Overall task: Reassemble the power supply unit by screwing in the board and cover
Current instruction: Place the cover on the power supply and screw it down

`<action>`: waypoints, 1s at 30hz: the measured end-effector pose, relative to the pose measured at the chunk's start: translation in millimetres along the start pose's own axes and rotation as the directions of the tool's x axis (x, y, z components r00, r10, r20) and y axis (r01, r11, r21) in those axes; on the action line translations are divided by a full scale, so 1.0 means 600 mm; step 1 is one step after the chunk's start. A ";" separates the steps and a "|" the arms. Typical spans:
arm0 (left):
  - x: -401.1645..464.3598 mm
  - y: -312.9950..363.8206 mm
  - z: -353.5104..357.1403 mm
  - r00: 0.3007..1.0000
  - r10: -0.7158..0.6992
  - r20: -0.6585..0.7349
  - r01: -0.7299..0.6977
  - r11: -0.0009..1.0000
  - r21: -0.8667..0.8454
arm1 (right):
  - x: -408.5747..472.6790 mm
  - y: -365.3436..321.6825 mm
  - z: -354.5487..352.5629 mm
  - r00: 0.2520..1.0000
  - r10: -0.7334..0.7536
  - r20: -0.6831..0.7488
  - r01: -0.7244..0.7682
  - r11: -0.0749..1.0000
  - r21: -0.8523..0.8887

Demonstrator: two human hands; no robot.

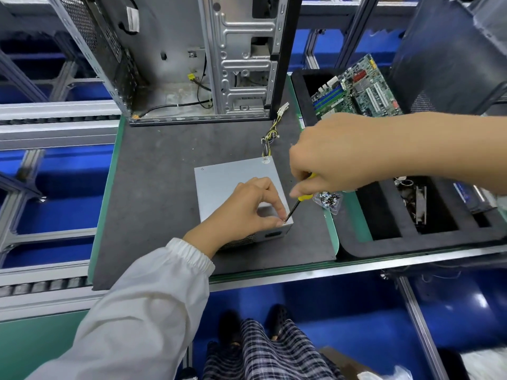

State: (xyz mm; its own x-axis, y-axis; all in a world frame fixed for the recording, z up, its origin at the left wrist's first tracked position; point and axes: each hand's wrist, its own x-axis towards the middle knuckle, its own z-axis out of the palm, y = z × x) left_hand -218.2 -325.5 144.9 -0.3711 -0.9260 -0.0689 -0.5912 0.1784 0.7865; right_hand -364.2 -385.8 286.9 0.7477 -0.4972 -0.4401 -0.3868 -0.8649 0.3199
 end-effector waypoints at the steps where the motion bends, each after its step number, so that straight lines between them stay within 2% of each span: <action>1: -0.001 0.000 -0.002 1.000 0.003 0.012 -0.003 1.000 -0.005 | 0.007 -0.001 0.002 1.000 0.002 0.010 -0.002 1.000 -0.020; 4: -0.002 0.001 -0.006 0.999 0.016 0.043 -0.016 1.000 0.005 | 0.022 0.003 0.007 0.990 0.003 0.139 -0.011 0.998 0.055; 7: -0.002 0.003 -0.005 0.998 0.031 0.061 -0.033 0.999 0.040 | 0.017 0.007 0.001 0.956 -0.075 0.284 0.026 0.985 0.173; 10: -0.002 0.001 -0.006 0.997 0.036 0.065 -0.040 0.998 0.048 | 0.013 0.004 -0.003 0.975 -0.082 0.208 0.071 0.996 0.057; 13: -0.001 0.002 -0.005 0.997 0.037 0.067 -0.041 0.997 0.065 | 0.013 -0.009 -0.012 0.999 -0.017 0.050 0.025 0.985 -0.171; 15: -0.001 0.003 -0.004 0.996 0.035 0.082 -0.041 0.997 0.067 | 0.016 -0.017 -0.011 0.999 -0.025 0.024 0.030 0.967 -0.254; 20: 0.003 0.007 0.007 0.997 0.075 0.023 -0.075 0.996 0.042 | 0.016 -0.017 -0.013 0.985 -0.025 0.171 0.055 0.984 -0.172; 23: 0.003 0.002 0.004 0.995 0.096 0.031 -0.096 0.995 0.000 | 0.012 -0.022 -0.022 0.990 -0.009 0.141 0.036 0.981 -0.191; 26: 0.002 0.002 -0.005 0.993 0.103 0.062 -0.094 0.986 -0.140 | 0.010 -0.030 -0.027 0.992 0.004 0.125 0.030 0.962 -0.270; 28: 0.004 0.011 -0.004 0.996 0.090 0.023 -0.080 0.956 -0.283 | 0.011 -0.032 -0.021 0.989 0.027 0.142 0.012 0.965 -0.263; 30: 0.007 0.016 0.000 0.995 0.093 -0.026 -0.097 0.944 -0.317 | 0.009 -0.030 -0.009 0.984 0.050 0.172 -0.014 0.979 -0.204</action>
State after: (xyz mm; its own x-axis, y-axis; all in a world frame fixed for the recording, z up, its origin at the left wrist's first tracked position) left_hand -225.8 -327.7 152.1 -0.4055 -0.9138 0.0209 -0.2953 0.1527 0.9431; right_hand -350.0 -372.4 283.0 0.6238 -0.5439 -0.5613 -0.2789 -0.8258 0.4902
